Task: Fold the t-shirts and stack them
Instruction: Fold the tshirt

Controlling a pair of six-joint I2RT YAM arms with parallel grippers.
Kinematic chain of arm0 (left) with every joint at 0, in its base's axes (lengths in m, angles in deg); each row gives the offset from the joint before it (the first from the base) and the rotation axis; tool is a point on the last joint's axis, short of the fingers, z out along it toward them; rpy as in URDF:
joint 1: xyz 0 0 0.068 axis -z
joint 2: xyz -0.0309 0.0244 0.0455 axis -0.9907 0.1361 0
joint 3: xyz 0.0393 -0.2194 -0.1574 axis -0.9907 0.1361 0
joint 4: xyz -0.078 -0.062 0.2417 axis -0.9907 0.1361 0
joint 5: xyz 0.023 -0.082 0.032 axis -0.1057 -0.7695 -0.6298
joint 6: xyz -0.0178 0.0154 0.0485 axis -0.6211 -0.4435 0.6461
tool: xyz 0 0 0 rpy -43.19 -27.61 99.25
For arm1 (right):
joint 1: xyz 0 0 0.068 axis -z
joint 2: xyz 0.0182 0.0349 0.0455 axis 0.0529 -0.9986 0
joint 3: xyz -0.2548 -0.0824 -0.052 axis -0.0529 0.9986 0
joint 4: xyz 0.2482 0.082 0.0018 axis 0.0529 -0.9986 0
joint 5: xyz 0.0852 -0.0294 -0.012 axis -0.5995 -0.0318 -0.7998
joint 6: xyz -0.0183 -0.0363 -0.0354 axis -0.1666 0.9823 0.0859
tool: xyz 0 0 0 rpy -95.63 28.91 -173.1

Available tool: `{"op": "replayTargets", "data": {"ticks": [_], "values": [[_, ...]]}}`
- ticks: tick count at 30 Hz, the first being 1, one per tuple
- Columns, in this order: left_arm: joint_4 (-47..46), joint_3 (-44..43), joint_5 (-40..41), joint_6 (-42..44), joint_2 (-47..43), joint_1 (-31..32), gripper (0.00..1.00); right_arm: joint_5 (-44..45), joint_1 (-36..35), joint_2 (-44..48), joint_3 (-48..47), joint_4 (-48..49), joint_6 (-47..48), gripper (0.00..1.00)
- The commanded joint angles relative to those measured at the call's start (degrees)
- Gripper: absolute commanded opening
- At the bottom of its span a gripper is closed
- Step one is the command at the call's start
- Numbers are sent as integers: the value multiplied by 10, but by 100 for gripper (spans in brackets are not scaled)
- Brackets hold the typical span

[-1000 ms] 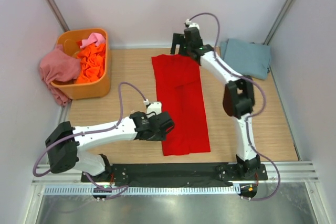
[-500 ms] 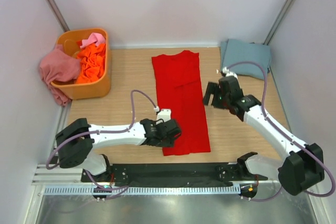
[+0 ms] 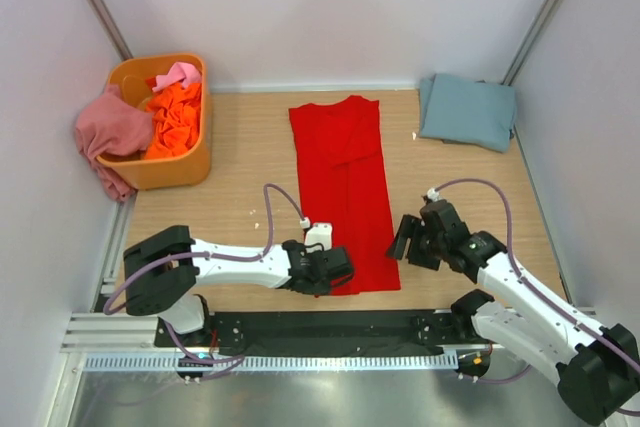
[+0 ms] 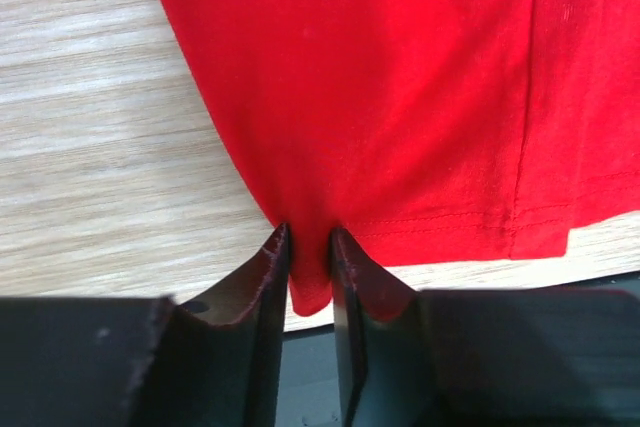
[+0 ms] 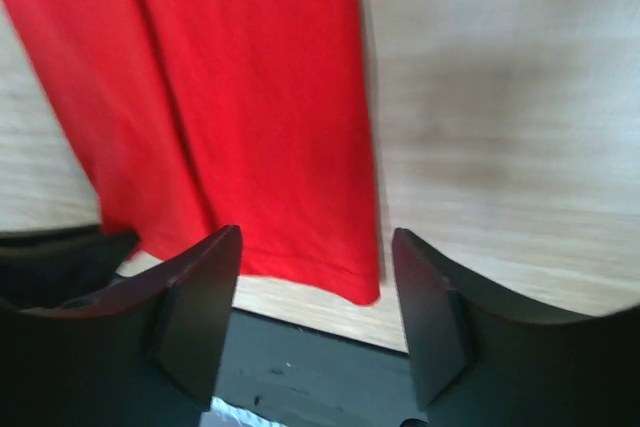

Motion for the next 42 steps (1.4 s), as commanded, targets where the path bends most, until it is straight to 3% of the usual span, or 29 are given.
{"op": "replayTargets", "data": {"ticks": [1, 8, 13, 23, 28, 33, 37, 42], "values": [[-2, 16, 14, -27, -21, 4, 21, -26, -44, 26, 45, 10, -71, 66], [10, 28, 20, -41, -46, 4, 23, 11, -138, 35, 75, 16, -137, 55], [14, 33, 21, -47, -55, 4, 40, 36, -155, 30, 86, 16, -152, 50], [47, 37, 61, -56, -95, 4, 50, 100, -162, 24, 70, -24, -143, 53], [45, 36, 67, -57, -74, 4, 42, 82, -162, -4, 96, 14, -145, 47], [31, 33, 69, -56, -46, 4, 33, 87, -164, -10, 106, 29, -145, 34], [21, 33, 68, -50, -38, 4, 27, 85, -164, -14, 111, 34, -143, 31], [12, 37, 64, -47, -33, 4, 0, 82, -163, -23, 115, 48, -143, 12]]}}
